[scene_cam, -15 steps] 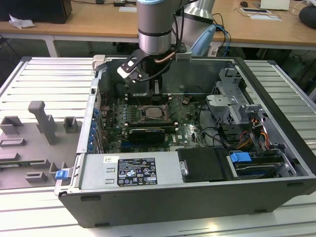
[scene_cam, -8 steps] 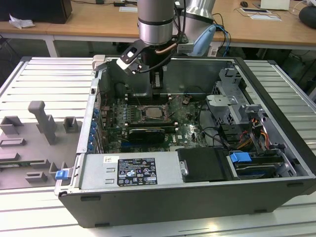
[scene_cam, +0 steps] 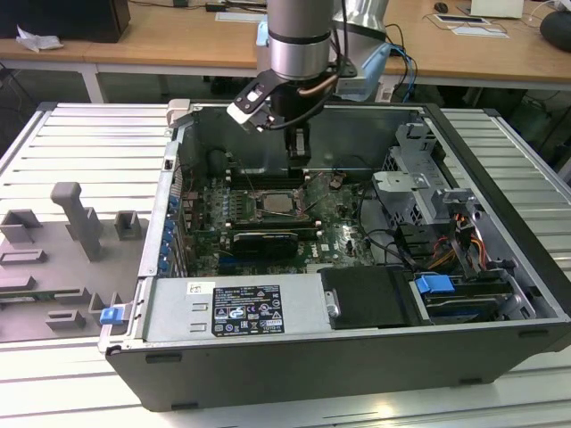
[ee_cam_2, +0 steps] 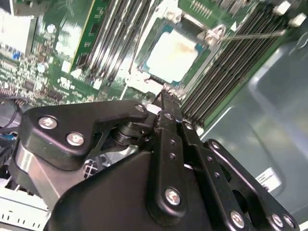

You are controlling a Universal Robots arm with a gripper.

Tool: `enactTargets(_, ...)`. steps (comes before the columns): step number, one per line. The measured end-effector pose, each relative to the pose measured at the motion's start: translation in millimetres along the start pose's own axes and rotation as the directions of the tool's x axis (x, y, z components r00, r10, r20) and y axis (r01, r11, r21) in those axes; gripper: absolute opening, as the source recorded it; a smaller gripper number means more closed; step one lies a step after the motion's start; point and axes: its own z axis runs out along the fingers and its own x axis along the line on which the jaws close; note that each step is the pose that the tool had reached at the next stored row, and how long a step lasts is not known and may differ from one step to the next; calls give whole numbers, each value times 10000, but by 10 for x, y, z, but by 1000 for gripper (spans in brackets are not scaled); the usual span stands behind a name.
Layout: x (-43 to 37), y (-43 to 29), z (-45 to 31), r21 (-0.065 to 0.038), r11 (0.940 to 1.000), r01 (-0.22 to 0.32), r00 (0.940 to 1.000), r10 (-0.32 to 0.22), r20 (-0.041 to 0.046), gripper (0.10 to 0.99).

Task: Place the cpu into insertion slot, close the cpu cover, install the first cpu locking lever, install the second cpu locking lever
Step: 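Close the cpu cover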

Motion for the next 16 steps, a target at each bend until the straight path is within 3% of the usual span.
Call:
enactTargets(7,4,292,20,62,10000,-1,10000,1,2,106)
enactTargets(16,8,486,39,113,9999,19,10000,-19,1,106)
